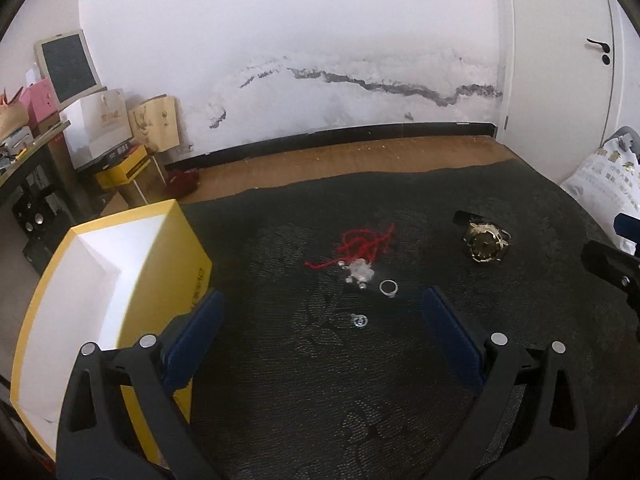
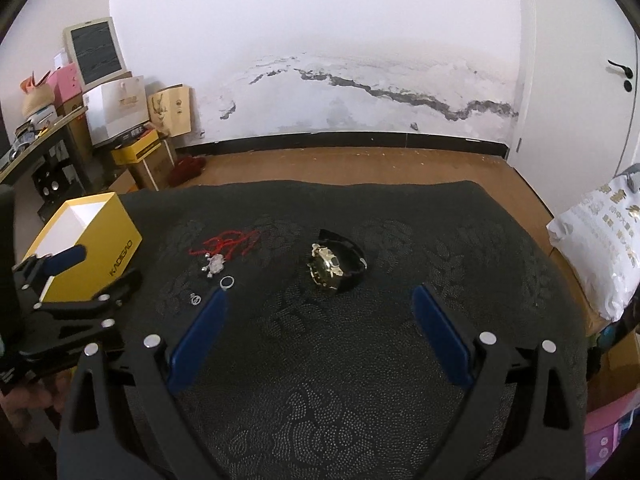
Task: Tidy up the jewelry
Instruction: 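Move both grippers back over the remaining jewelry on the rug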
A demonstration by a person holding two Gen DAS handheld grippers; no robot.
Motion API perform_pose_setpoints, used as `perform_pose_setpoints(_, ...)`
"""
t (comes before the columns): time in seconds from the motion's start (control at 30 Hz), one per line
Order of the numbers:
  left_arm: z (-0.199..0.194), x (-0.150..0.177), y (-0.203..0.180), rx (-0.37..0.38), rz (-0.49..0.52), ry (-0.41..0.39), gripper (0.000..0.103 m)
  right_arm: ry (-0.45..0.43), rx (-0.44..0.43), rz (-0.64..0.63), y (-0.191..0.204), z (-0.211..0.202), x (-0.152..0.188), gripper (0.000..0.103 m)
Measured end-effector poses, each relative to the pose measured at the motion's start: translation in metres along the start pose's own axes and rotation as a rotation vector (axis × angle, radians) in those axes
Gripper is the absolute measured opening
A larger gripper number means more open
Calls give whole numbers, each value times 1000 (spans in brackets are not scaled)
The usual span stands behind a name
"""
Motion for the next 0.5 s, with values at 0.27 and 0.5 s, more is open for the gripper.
perform_pose_setpoints(0.27, 23, 2, -15, 19, -2, 32, 96, 10, -1, 10, -7, -1, 1, 91)
perform_pose_setpoints(0.5, 65, 4, -22, 47, -41, 76, 96, 17, -8, 40, -14, 0, -1, 91)
Point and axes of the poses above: each gripper's, at about its wrist camera, not at the fingertips, and z roughly the way its jaws point, y to its left, x to its underside, the point moved 10 cm from there along z, roughly the way its jaws point, and after that the axes turned 13 degrees about x, right-handed, at the moved point
